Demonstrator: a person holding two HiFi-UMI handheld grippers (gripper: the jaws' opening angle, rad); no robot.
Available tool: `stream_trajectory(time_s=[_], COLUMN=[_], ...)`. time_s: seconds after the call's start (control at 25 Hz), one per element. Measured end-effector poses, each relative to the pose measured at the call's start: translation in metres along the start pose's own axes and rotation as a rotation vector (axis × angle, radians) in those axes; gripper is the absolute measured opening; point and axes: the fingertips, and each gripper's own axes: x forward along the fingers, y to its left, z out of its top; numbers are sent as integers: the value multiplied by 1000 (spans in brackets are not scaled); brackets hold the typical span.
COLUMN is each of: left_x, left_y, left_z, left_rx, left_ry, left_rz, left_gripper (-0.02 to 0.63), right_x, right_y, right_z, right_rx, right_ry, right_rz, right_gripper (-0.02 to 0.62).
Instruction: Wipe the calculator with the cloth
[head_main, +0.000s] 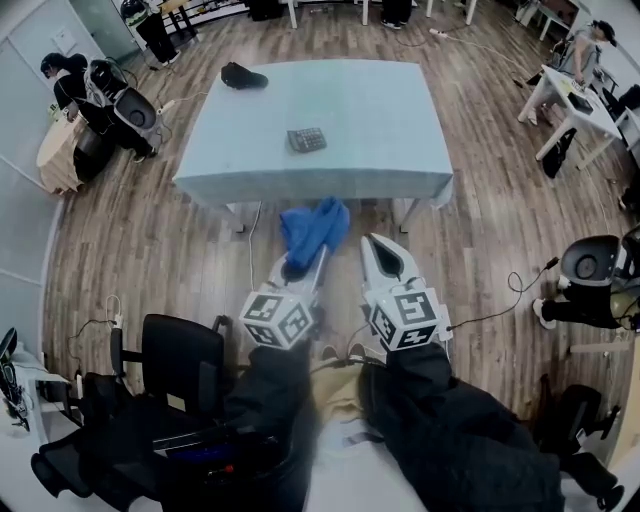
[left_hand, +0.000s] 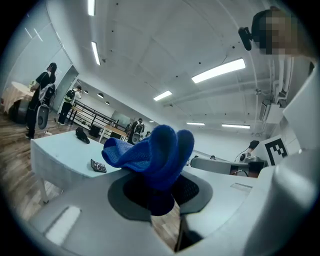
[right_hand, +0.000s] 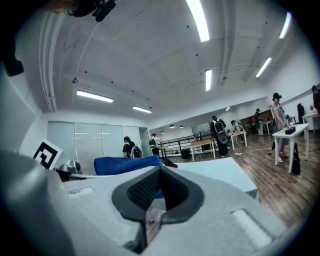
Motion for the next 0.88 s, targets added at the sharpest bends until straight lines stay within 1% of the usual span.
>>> stream_trajectory(time_s=[0.24,0.56,0.88], left_x=[4,13,16], left_y=[0,-9,-5], left_z=[-4,-18,-35], left_rx=[-1,-2,-16], left_ry=[1,26,50], left_rz=[19,28,68], left_gripper=[86,86,86], right_x=[-4,-12,-24], right_y=[-9,-20,-39], right_z=[-5,-16,-40], right_rx=[30,51,88], right_ry=[-1,24,72], right_rz=[13,32,22], right_gripper=[-3,-3,-3])
